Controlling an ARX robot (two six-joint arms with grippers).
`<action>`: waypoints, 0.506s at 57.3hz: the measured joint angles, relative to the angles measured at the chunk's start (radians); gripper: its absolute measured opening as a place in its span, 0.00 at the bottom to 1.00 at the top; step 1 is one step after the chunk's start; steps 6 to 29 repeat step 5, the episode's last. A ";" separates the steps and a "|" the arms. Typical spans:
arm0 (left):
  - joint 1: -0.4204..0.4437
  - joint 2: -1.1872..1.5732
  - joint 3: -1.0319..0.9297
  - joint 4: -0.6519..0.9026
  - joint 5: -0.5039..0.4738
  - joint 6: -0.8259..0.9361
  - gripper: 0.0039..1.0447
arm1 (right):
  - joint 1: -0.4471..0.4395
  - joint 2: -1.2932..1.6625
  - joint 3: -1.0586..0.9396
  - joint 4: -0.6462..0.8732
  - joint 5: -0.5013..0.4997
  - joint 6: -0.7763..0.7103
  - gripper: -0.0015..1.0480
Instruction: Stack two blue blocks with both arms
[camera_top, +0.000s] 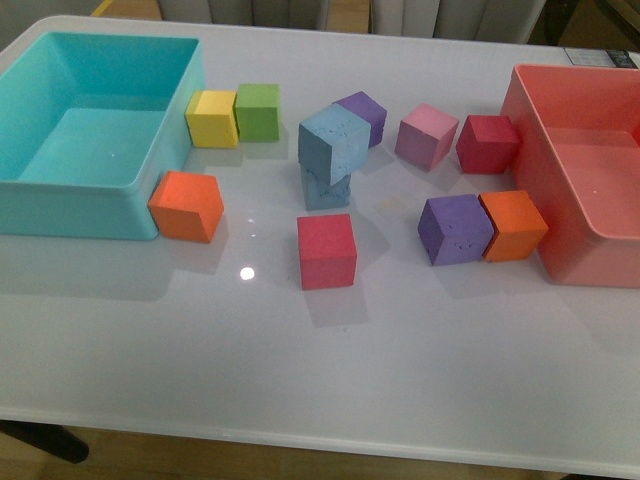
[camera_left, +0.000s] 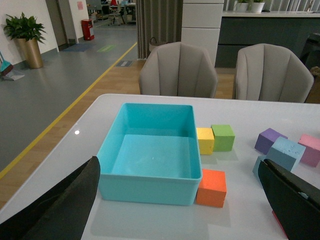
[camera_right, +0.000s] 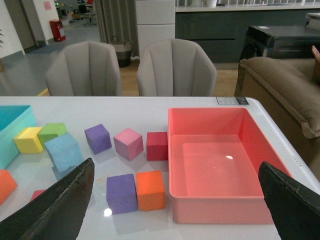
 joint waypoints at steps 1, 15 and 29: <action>0.000 0.000 0.000 0.000 0.000 0.000 0.92 | 0.000 0.000 0.000 0.000 0.000 0.000 0.91; 0.000 0.000 0.000 0.000 0.000 0.000 0.92 | 0.000 0.000 0.000 0.000 0.000 0.000 0.91; 0.000 0.000 0.000 0.000 0.000 0.000 0.92 | 0.000 0.000 0.000 0.000 0.000 0.000 0.91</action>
